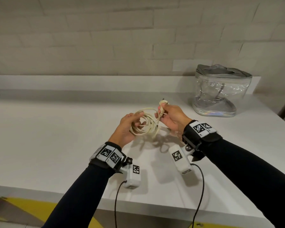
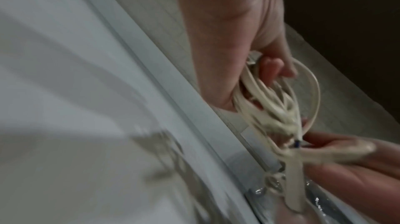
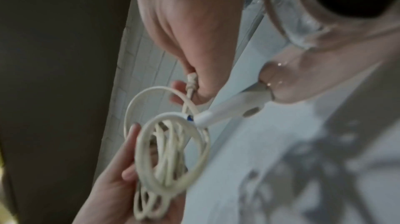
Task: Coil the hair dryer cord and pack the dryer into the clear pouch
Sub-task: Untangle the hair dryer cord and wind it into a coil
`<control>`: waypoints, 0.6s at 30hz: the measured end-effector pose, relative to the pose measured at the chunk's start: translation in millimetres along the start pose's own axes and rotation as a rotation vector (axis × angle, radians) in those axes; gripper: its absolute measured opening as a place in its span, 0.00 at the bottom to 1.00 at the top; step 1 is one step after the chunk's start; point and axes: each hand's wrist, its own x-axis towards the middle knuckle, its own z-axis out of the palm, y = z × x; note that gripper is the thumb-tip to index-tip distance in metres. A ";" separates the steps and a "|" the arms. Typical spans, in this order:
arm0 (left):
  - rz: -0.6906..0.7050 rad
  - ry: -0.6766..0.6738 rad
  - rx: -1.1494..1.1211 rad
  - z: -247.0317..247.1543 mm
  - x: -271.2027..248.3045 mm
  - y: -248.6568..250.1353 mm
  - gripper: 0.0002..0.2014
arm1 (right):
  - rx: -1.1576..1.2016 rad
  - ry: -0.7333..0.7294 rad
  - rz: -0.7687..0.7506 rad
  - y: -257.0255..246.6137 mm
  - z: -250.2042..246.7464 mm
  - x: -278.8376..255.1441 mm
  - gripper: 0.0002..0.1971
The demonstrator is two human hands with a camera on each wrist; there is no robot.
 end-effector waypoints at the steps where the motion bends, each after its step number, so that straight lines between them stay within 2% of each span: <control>1: -0.005 0.060 -0.091 2.5 2.5 -3.5 0.06 | -0.009 -0.012 -0.011 1.3 -0.5 -1.8 0.08; 4: 0.012 0.202 -0.189 12.2 11.0 -6.9 0.20 | -0.179 -0.070 -0.047 4.3 -0.8 -8.4 0.06; 5: 0.007 0.205 -0.180 15.9 11.4 -4.8 0.19 | -0.252 -0.090 -0.054 3.6 -1.5 -11.0 0.08; 7: -0.025 0.194 -0.116 24.6 7.5 0.7 0.06 | -0.342 -0.156 -0.060 3.0 -4.0 -14.3 0.10; 10: -0.023 0.216 0.027 32.5 5.6 7.6 0.11 | -0.474 -0.278 -0.119 7.6 -5.7 -17.7 0.04; 12: -0.018 0.194 0.155 36.0 5.6 11.6 0.14 | -0.538 -0.312 -0.148 13.6 -7.2 -17.1 0.01; 14: -0.031 0.129 0.227 38.6 3.5 14.7 0.19 | -0.546 -0.297 -0.131 16.5 -7.7 -15.7 0.05; 16: -0.037 0.069 0.183 36.5 2.0 15.3 0.22 | -0.502 -0.306 -0.115 16.0 -4.2 -15.2 0.12; 18: -0.031 0.009 0.068 31.7 -0.4 12.8 0.18 | -0.423 -0.294 -0.154 13.9 5.1 -14.7 0.06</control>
